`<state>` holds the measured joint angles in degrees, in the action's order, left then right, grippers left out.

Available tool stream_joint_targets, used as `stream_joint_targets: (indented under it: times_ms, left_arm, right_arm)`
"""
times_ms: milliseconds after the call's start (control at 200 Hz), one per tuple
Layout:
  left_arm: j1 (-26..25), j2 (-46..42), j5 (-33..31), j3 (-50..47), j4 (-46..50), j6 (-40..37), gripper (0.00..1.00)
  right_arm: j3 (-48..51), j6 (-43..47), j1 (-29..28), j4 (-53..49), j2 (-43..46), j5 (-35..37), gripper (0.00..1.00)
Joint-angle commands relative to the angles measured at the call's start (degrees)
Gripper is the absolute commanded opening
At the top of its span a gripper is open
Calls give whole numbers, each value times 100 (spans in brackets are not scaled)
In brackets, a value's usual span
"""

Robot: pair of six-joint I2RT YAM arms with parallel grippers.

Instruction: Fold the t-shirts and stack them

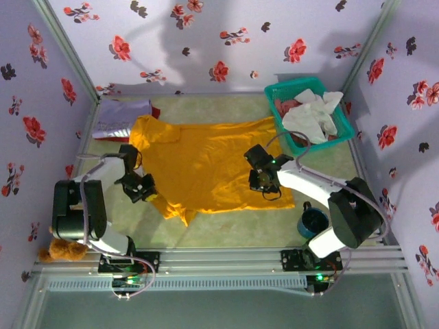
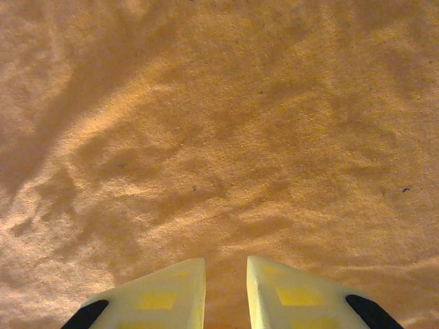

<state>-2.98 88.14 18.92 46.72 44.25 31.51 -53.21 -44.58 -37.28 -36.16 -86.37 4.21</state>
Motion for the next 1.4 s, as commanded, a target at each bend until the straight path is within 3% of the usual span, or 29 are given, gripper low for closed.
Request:
stream_joint_targets:
  times_ms: [0,215,460,615,890,1115,1395]
  left_arm:
    - [26,244,-16,-322,-440,384,0]
    - [228,139,-680,-594,-457,782,0]
    - [383,-431,-1844,-319,786,695,0]
    - [455,-196,-1832,-17,1203,621,0]
    - [1335,-325,-1563,107,1242,313,0]
    - [807,-1278,-1327,442,1268,536,0]
    - [-71,-563,-1127,174,346,1118,0]
  right_arm:
    - [22,8,75,127,0,31,23]
    - [-123,186,310,-1,-81,-24,23]
    - [-353,306,475,-288,-50,110,23]
    - [-434,403,561,-454,19,136,24]
    - [-398,528,722,-715,288,159,25]
    - [-69,416,766,-609,547,153,25]
    - [117,407,776,-425,331,-69,19]
